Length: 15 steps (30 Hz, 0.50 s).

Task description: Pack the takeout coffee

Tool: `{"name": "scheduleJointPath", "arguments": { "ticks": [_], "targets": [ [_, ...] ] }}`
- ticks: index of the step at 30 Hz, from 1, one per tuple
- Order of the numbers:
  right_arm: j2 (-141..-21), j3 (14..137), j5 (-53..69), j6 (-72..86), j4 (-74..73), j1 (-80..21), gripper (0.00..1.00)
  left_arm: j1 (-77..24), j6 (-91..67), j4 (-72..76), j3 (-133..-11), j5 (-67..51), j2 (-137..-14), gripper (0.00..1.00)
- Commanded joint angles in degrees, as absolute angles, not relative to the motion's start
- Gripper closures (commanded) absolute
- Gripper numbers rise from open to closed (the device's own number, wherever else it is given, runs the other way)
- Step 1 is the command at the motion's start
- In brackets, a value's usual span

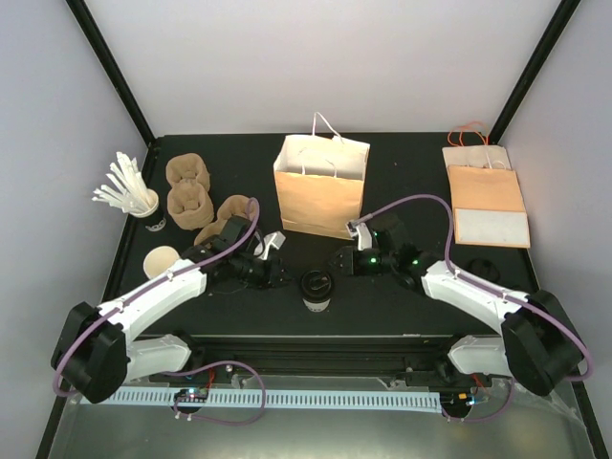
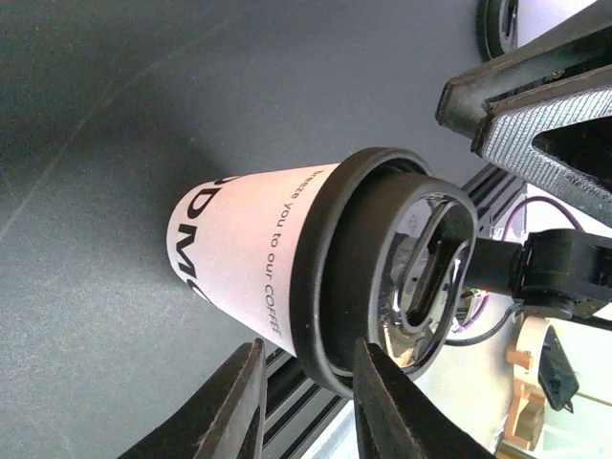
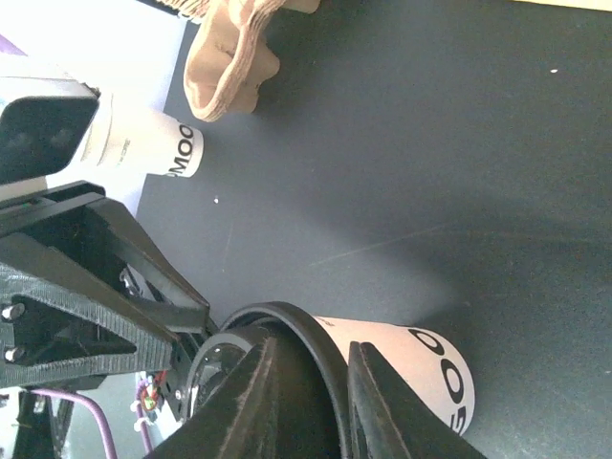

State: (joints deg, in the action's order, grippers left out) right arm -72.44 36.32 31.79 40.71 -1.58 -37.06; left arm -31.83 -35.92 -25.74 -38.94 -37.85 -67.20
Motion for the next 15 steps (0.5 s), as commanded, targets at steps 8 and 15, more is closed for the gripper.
{"name": "scheduleJointPath", "arguments": {
  "ticks": [8, 15],
  "targets": [
    [-72.54, 57.36, 18.83, 18.75, -35.24, -40.92, 0.28, -28.06, -31.74, -33.96, -45.91, -35.61, -63.72, 0.68],
    [-79.67, 71.13, 5.67, 13.13, -54.03, -52.02, 0.09, -17.70, -27.32, -39.26, -49.82, -30.83, -57.53, 0.46]
  ]
}}
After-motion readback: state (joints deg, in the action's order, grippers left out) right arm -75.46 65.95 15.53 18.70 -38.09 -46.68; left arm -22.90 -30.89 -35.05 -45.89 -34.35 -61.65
